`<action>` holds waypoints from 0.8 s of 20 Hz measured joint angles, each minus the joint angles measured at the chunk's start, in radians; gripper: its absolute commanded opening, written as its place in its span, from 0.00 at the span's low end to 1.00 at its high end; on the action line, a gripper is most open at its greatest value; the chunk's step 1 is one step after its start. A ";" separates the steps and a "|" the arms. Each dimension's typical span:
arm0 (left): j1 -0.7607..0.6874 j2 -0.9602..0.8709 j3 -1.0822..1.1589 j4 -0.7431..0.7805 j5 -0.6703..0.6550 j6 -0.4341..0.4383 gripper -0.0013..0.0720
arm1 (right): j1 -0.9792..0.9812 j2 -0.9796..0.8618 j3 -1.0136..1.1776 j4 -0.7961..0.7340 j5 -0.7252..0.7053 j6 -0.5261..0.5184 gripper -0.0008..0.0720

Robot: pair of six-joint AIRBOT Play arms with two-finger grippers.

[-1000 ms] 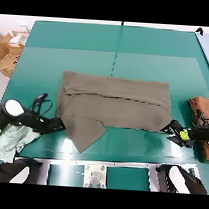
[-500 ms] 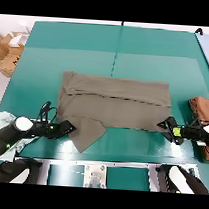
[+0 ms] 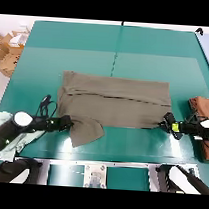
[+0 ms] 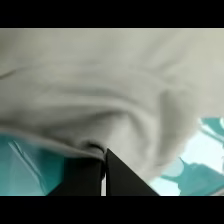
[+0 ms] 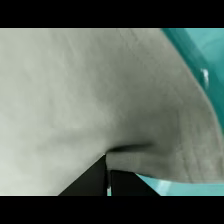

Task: Fold the shirts.

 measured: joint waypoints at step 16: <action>0.004 -0.205 0.678 0.366 -0.238 -0.032 0.06 | 0.086 -0.154 0.498 -0.021 0.213 0.000 0.04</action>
